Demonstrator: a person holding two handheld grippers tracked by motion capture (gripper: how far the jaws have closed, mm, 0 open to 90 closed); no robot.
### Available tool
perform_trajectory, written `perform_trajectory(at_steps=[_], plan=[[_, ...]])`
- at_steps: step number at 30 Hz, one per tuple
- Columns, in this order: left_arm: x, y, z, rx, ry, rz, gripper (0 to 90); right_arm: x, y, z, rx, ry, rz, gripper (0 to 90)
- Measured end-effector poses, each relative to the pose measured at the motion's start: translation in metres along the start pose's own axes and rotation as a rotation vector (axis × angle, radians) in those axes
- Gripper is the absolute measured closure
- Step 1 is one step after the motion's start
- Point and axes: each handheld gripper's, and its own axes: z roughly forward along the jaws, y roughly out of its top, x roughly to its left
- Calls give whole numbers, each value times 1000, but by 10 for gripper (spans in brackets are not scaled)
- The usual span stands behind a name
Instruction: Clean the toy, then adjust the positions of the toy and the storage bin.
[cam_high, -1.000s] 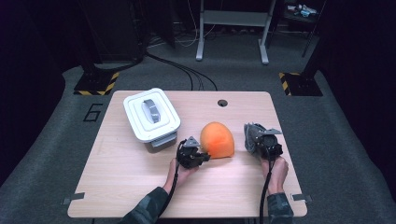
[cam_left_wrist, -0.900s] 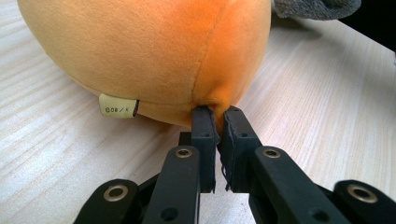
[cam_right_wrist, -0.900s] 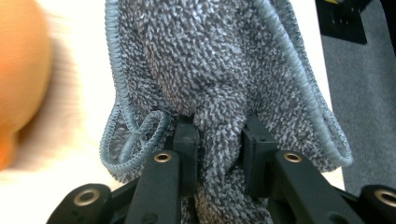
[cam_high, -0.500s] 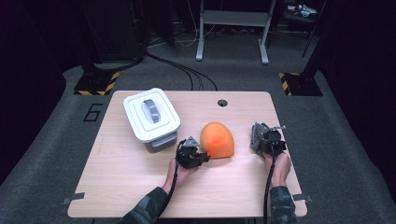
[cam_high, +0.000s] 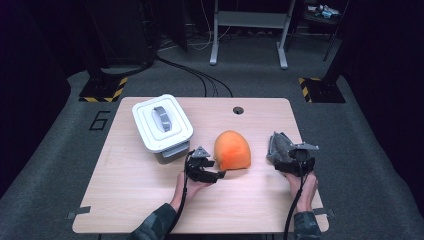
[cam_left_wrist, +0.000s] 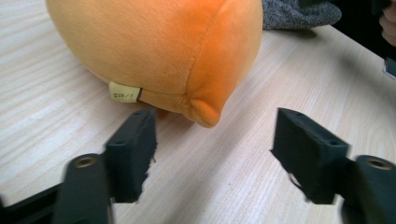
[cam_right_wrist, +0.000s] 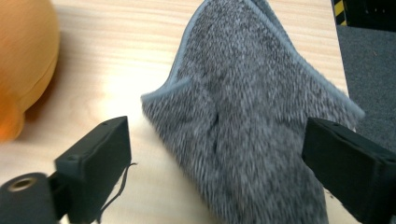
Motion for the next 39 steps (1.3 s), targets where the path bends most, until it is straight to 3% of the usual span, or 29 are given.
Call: perform_trajectory(at_steps=[8,18,25,31,39], plan=[[-6,6,-10,-6,43,5,165,-7,-29,-20,-19,16,10,0],[-10,22,-10,-20,89,2,137,-14,-63,-14,-7,9,31,1],[-10,38,-10,-34,121,7,125,-12,-71,-10,-5,-11,23,0],[-9,54,-6,-50,140,-19,121,-12,-74,-11,-18,-15,21,0],[-6,70,5,-44,155,-28,120,-15,-76,-10,-24,-1,29,0]])
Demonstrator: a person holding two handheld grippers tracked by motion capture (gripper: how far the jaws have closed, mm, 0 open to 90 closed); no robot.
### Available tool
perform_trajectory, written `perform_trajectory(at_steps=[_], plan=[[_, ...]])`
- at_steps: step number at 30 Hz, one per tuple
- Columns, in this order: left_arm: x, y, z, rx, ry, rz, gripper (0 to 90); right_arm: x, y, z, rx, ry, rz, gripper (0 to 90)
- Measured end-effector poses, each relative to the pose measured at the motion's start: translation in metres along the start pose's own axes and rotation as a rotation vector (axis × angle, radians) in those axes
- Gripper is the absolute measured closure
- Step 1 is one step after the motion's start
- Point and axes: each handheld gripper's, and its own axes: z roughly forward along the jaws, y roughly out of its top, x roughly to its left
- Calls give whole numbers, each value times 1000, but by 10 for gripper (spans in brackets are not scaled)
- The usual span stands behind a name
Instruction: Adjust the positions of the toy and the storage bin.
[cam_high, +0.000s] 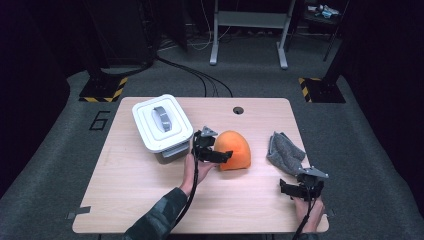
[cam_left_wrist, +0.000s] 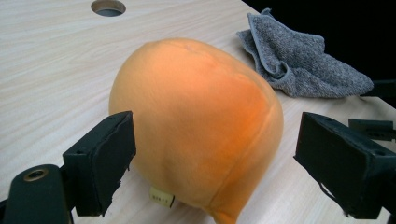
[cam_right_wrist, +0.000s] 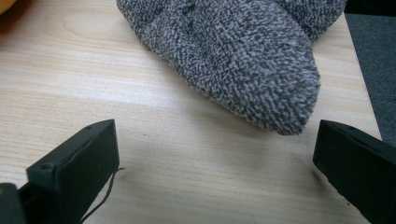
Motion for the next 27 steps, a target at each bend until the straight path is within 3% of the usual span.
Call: perform_trajectory(at_steps=[14,23,27], plan=[[4,23,25,48,3,66,119,3,0,1,21,-4,-17,3],[8,23,40,85,-5,83,152,4,0,3,27,-6,-30,13],[8,21,44,110,2,93,233,4,0,3,26,-7,-32,16]])
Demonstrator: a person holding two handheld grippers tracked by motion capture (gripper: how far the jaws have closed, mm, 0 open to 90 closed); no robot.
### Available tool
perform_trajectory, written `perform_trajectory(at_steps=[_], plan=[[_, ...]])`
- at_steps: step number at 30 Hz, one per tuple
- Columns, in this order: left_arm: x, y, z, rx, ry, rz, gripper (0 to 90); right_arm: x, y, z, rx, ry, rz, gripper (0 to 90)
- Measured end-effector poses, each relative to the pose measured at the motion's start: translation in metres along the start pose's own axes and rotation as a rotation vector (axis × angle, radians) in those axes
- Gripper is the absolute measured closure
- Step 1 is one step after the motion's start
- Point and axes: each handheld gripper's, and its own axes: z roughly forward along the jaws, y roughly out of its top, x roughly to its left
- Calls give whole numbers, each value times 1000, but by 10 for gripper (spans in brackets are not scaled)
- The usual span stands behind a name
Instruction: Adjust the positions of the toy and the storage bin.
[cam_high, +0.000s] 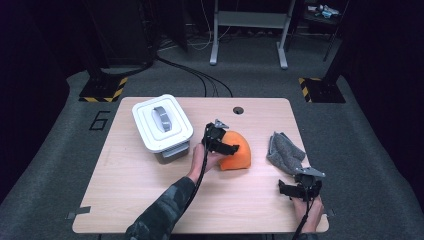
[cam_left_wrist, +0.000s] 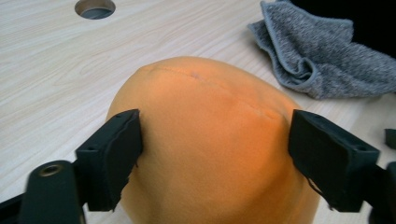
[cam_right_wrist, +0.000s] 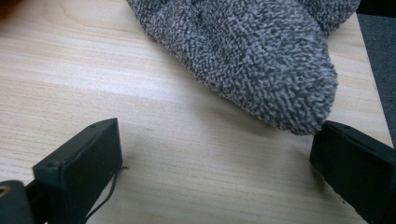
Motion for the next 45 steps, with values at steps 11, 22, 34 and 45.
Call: perform_trajectory(at_steps=[11,22,34,45], plan=[[-3,-9,6,14,1,34,558,0,0,0,-4,2,3,25],[-2,-18,3,-62,-9,38,711,1,-1,-1,-7,0,9,35],[-5,-19,-10,-101,-12,51,719,1,-1,-1,-7,-3,2,36],[-8,-26,-25,-118,-33,54,717,2,-1,-1,-11,-9,-10,35]])
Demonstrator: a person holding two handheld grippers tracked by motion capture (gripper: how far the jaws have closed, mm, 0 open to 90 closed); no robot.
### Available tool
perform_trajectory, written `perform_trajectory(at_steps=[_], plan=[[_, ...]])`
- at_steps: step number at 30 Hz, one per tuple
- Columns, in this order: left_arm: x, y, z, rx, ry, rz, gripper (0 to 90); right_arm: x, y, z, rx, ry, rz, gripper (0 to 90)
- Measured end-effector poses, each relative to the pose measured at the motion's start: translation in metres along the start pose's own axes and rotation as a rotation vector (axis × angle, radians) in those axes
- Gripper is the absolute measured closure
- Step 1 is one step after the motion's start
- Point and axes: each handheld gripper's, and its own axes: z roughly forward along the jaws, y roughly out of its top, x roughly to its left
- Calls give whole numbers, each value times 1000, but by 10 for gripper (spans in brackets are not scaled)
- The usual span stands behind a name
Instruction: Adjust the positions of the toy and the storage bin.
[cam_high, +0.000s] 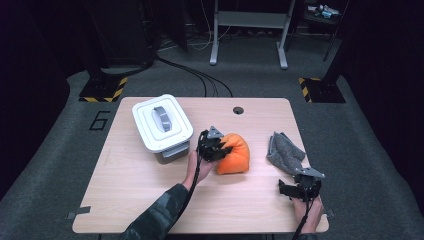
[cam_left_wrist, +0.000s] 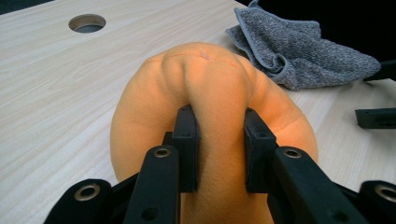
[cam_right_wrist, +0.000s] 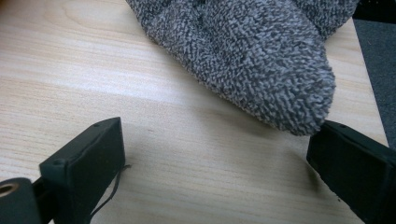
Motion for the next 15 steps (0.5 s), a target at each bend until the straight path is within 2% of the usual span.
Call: perform_trajectory(at_steps=[6,7,15], plan=[[-2,-5,-13,-17,-18,0,717,0,0,0,2,-3,-2,31],[-3,-6,-15,-22,-23,-16,716,0,0,0,3,-3,-2,30],[-7,-14,-31,-27,-37,-12,715,0,0,0,5,-2,-2,30]])
